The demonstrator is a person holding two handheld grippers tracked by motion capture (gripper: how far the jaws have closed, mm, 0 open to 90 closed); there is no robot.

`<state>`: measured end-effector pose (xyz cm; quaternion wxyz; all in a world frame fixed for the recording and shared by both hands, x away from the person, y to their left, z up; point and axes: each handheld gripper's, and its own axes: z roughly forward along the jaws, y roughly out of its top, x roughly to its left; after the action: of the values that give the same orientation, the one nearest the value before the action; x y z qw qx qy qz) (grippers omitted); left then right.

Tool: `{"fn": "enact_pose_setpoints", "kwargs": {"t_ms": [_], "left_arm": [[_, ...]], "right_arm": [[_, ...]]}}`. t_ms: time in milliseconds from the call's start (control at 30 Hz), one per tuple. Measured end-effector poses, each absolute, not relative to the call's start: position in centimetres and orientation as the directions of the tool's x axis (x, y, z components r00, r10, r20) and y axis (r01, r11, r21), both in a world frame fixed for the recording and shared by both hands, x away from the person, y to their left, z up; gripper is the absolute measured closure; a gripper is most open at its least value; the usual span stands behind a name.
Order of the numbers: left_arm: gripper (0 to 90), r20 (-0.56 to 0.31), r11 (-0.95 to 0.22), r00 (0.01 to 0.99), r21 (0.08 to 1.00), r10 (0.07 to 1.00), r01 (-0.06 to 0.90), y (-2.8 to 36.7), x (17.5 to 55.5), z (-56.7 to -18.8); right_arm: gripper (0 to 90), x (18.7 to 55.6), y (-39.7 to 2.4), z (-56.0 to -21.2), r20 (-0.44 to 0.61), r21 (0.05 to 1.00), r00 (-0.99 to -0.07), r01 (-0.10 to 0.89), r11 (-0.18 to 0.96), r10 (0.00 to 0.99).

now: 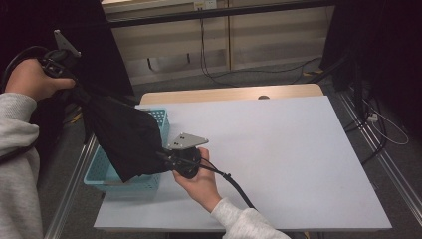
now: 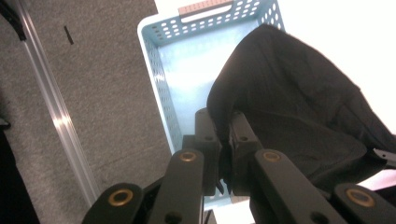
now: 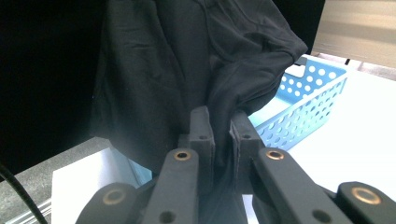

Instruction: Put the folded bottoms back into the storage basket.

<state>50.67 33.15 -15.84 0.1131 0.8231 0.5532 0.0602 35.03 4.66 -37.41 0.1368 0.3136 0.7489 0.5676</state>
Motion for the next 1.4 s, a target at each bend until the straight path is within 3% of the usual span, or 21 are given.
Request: {"fn": "enact_pose_setpoints", "kwargs": {"t_ms": [1400], "left_arm": [[85.5,-0.032,-0.35,0.373,0.279,0.927,0.894,33.5,53.9,-18.3]], "right_arm": [[81.7,35.4,7.1,-39.1,0.132,0.933,-0.771,0.31,0.185,0.623]]}}
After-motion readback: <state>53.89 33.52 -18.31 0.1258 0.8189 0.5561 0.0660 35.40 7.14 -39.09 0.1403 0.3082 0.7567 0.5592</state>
